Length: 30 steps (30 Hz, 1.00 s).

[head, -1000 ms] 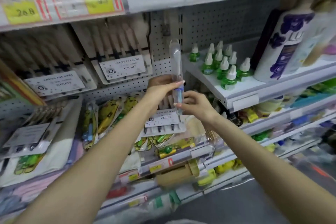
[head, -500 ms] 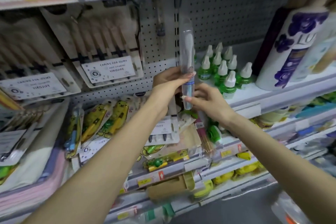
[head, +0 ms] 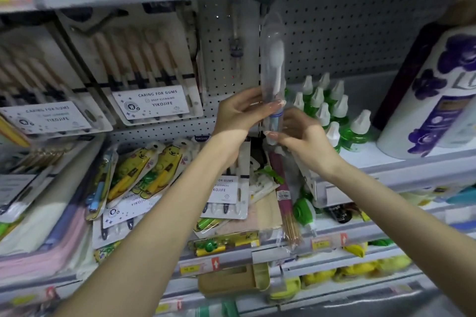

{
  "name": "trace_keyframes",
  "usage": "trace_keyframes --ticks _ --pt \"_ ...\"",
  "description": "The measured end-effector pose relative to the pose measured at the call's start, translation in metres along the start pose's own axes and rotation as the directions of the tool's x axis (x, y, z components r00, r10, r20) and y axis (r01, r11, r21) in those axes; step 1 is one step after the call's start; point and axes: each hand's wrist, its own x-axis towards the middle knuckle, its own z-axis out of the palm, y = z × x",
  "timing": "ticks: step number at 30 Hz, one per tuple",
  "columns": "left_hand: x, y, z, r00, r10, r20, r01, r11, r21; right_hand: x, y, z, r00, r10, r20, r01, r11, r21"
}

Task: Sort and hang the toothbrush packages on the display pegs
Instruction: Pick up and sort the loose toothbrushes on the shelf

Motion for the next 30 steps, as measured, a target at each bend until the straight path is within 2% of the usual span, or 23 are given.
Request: trace_keyframes --ticks 8,16,24,30 --pt "0.005 0.014 -0.003 0.999 0.051 0.007 -0.050 0.997 -0.062 0.013 -0.006 0.006 0.999 -0.039 -0.019 0.041 0.998 0.056" --pt "0.007 0.013 -0.008 0.997 0.067 -0.024 -0.067 0.997 0.029 0.012 -0.009 0.012 1.000 -0.025 0.018 0.023 0.994 0.108" --pt "0.014 0.008 -0.013 0.996 0.034 -0.078 -0.028 0.997 0.069 0.014 -0.005 0.017 0.995 0.100 -0.010 -0.097 0.982 0.165" --pt "0.026 0.007 -0.012 0.994 -0.015 -0.110 0.028 0.993 0.116 0.033 0.000 0.025 0.985 0.168 -0.032 -0.165 0.983 0.075"
